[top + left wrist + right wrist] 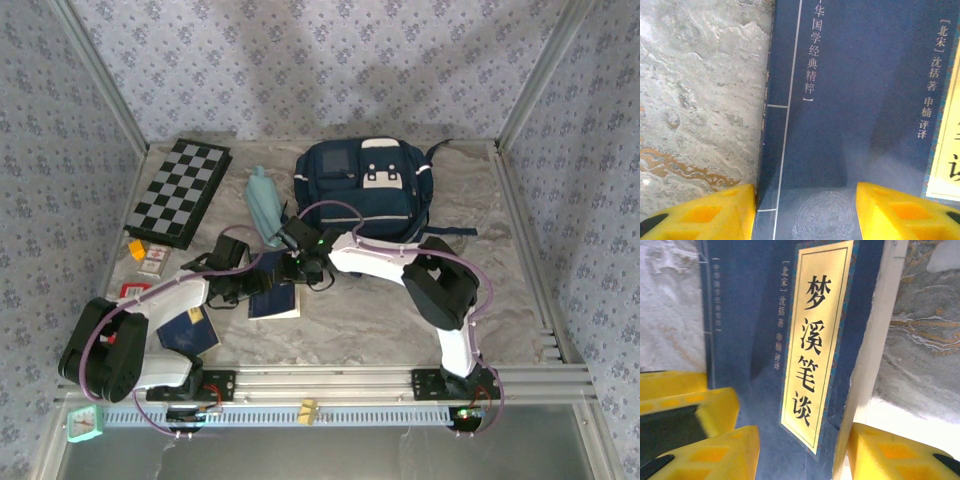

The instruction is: Pack the student bag

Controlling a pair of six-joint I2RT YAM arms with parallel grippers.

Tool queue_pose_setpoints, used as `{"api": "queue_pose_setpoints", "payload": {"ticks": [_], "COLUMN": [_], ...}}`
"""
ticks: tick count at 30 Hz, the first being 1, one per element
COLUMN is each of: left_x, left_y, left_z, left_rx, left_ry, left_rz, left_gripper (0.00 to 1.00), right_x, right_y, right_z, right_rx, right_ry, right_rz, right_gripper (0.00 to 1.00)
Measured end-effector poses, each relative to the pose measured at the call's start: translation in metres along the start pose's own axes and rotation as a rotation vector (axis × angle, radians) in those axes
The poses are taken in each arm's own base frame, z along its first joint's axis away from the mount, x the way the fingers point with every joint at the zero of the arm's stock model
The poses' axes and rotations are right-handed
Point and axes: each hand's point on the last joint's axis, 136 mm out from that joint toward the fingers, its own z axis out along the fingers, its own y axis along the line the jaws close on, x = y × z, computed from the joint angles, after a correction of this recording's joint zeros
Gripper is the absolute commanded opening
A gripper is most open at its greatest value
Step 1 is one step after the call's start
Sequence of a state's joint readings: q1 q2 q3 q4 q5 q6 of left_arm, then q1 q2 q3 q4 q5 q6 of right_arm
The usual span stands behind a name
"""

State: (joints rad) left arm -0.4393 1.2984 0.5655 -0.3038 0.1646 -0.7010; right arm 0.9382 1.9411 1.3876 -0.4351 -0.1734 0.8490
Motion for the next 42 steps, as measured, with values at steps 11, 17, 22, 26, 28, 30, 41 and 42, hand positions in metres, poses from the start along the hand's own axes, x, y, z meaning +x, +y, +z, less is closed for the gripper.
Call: {"api": "queue_pose_setpoints", "payload": {"ticks": [11,17,22,26,28,30,41,42], "left_x": [0.0,0.0,0.0,-0.001,-0.005,-0.011,-0.064,-0.062], "left_y": [0.0,-0.001,-0.001,-0.003,-0.008,-0.016,-0.06,-0.066], "left_z": [0.0,0.0,0.0,-0.005,-0.012,-0.025,-0.128,-0.13], "left_rx": [0.001,0.003,0.006,0.01,0.027,0.069,0.408,0.441], "left_ry": [0.0,0.001,0.001,-0.005,-0.021,-0.061,-0.277,-0.263], "left_rz": [0.0,0.0,0.001,0.003,-0.001,-0.009,-0.061,-0.053], "left_gripper": [0.54,0.54,0.57,0.6,0.64,0.67,0.72,0.72], "right_x": [0.003,0.004,0.004,0.004,0.004,0.001,-0.031,-0.036], "right_y": [0.005,-0.001,0.0,0.003,0.005,0.007,0.023,0.023], "right_z": [-0.001,0.002,-0.002,-0.012,-0.019,-0.029,-0.149,-0.161], "right_rx": [-0.065,-0.064,-0.085,-0.102,-0.112,-0.127,-0.319,-0.34], "right_ry": [0.015,0.013,0.005,-0.01,-0.019,-0.03,-0.194,-0.214], "right_rz": [0.012,0.021,0.022,0.017,0.015,0.009,-0.098,-0.108], "right_gripper": [0.29,0.14,0.06,0.02,0.01,0.01,0.02,0.02]}}
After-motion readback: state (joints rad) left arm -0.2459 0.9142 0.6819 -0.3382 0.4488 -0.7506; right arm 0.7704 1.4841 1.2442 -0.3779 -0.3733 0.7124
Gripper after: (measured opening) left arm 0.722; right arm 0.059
